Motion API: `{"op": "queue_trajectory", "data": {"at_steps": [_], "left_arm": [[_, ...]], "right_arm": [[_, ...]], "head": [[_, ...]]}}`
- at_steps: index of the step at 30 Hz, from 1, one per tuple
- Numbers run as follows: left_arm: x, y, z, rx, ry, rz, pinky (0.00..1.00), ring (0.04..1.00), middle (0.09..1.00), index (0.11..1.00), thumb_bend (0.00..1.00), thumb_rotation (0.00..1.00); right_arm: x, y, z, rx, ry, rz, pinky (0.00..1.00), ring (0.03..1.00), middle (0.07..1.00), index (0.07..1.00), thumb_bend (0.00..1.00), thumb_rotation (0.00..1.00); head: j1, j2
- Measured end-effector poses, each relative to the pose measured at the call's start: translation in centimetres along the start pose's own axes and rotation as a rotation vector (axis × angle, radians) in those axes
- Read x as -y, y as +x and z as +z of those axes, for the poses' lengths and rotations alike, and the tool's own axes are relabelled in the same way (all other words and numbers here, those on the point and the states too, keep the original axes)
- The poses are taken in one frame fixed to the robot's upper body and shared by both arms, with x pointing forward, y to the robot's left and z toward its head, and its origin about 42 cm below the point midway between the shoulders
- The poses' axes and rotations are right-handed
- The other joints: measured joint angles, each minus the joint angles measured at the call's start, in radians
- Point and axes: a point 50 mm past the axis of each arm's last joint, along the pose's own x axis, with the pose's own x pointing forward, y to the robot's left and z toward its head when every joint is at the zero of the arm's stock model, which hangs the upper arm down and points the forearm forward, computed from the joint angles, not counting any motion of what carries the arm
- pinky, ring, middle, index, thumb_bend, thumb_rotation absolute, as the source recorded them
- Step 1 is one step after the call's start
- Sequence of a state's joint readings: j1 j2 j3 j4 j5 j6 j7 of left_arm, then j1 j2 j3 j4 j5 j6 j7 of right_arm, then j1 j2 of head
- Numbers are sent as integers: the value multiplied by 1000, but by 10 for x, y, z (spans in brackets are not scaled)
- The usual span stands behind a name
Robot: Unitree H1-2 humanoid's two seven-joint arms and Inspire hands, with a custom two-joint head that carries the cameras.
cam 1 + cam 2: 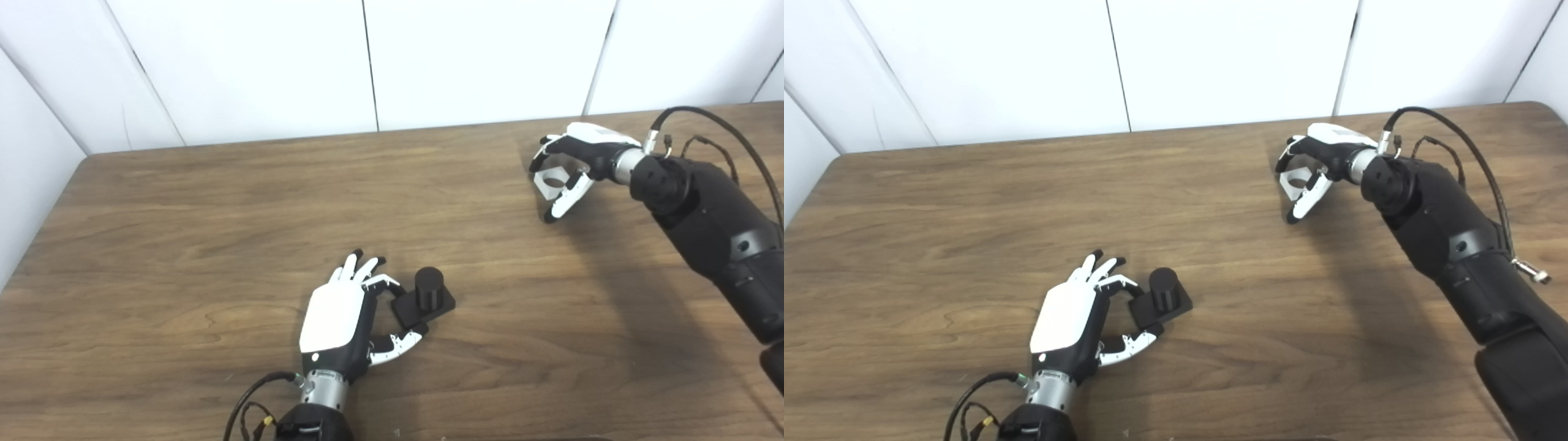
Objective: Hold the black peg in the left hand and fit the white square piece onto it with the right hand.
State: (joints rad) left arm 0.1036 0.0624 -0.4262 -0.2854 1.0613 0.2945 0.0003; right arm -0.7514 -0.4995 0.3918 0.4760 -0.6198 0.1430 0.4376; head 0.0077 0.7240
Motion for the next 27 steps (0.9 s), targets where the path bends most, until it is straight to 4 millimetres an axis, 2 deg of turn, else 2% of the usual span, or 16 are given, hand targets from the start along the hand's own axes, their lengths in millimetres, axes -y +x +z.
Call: {"op": "queue_trajectory", "data": {"at_steps": [17,27], "left_arm": [[-2,0,-2,-6,-5,1,940,1000,915,587,530,399],[-3,0,-2,-6,-11,2,944,1000,913,588,535,397]], "right_arm": [[3,-1,-3,-8,9,-7,904,1000,967,736,884,145],[7,-2,-7,-13,27,-35,919,1000,946,679,830,125]], "head": [[-6,-2],[-9,5]]}}
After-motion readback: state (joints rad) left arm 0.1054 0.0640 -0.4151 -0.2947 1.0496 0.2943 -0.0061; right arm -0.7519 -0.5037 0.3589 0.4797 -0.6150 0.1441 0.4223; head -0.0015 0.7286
